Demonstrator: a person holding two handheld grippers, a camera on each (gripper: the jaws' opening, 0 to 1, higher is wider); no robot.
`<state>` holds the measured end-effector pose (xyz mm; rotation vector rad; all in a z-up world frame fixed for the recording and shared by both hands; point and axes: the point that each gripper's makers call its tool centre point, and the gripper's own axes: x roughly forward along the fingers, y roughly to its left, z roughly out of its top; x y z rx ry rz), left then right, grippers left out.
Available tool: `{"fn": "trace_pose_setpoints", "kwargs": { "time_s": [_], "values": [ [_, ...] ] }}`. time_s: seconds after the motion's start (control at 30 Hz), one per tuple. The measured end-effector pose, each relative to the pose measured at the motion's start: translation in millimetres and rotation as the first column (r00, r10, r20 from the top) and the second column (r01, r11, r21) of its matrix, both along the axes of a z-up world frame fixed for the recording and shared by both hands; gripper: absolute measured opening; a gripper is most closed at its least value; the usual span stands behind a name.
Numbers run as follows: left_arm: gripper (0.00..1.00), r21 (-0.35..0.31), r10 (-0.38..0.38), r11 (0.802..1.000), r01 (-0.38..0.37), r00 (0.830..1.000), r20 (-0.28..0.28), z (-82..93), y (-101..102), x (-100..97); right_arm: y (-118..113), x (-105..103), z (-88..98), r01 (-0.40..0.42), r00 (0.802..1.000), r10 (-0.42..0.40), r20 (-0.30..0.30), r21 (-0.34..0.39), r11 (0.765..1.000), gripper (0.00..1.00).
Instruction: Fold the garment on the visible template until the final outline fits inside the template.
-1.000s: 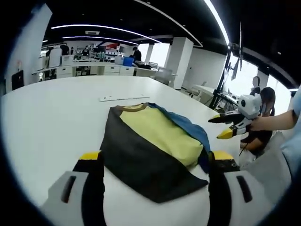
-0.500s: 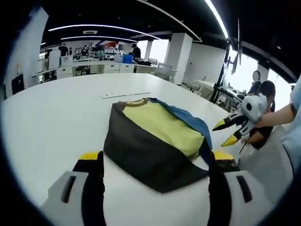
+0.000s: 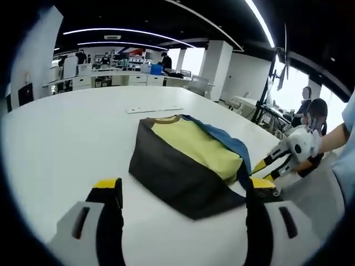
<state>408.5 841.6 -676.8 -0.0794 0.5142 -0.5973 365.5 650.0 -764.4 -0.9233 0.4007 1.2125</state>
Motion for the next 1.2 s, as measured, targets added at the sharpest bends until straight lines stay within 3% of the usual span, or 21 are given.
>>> {"fn": "trace_pose_setpoints", "kwargs": {
  "time_s": [0.2, 0.33, 0.4, 0.53, 0.57, 0.73, 0.9, 0.93, 1.07, 1.2],
  "values": [
    [0.89, -0.009, 0.015, 1.000, -0.015, 1.000, -0.009, -1.7, 4, -3.5, 3, 2, -4.8, -0.023, 1.000, 0.023, -0.013, -0.015, 1.000, 0.10],
    [0.89, -0.013, 0.022, 1.000, -0.022, 1.000, -0.006, -1.3, 6, -4.6, 2, 6, -4.7, -0.018, 1.000, 0.018, -0.005, -0.022, 1.000, 0.00],
    [0.89, -0.014, 0.026, 1.000, -0.026, 1.000, -0.008, -1.9, 7, -4.9, 1, 7, -4.5, -0.011, 1.000, 0.011, -0.005, -0.020, 1.000, 0.00],
    [0.89, -0.015, 0.027, 1.000, -0.027, 1.000, -0.009, -2.2, 7, -5.1, 0, 8, 9.4, 0.017, 1.000, -0.016, -0.009, 0.021, 1.000, 0.00],
    [0.89, -0.015, 0.027, 1.000, -0.027, 1.000, -0.009, -2.3, 7, -5.0, 1, 10, 19.6, 0.041, 0.999, -0.040, -0.017, 0.065, 0.997, 0.00],
    [0.88, -0.016, 0.022, 1.000, -0.022, 1.000, -0.010, -2.2, 5, -3.5, -15, 35, 63.3, 0.185, 0.982, -0.174, -0.071, 0.210, 0.960, 0.00],
    [0.88, -0.020, 0.012, 1.000, -0.012, 1.000, -0.010, -2.7, -1, -1.0, -46, 67, 92.3, 0.298, 0.954, -0.280, -0.104, 0.273, 0.915, 0.00],
    [0.88, -0.021, 0.010, 1.000, -0.010, 1.000, -0.010, -2.7, -2, -0.7, -54, 77, 97.3, 0.337, 0.941, -0.316, -0.117, 0.293, 0.895, 0.00],
    [0.88, -0.026, 0.004, 1.000, -0.004, 1.000, -0.011, -2.6, -5, 0.3, -78, 101, 94.8, 0.386, 0.922, -0.367, -0.121, 0.270, 0.882, 0.00],
    [0.88, -0.030, 0.001, 1.000, -0.002, 1.000, -0.011, -2.3, -7, 0.5, -88, 118, 84.7, 0.436, 0.899, -0.407, -0.159, 0.257, 0.863, 0.00]
  ]
}}
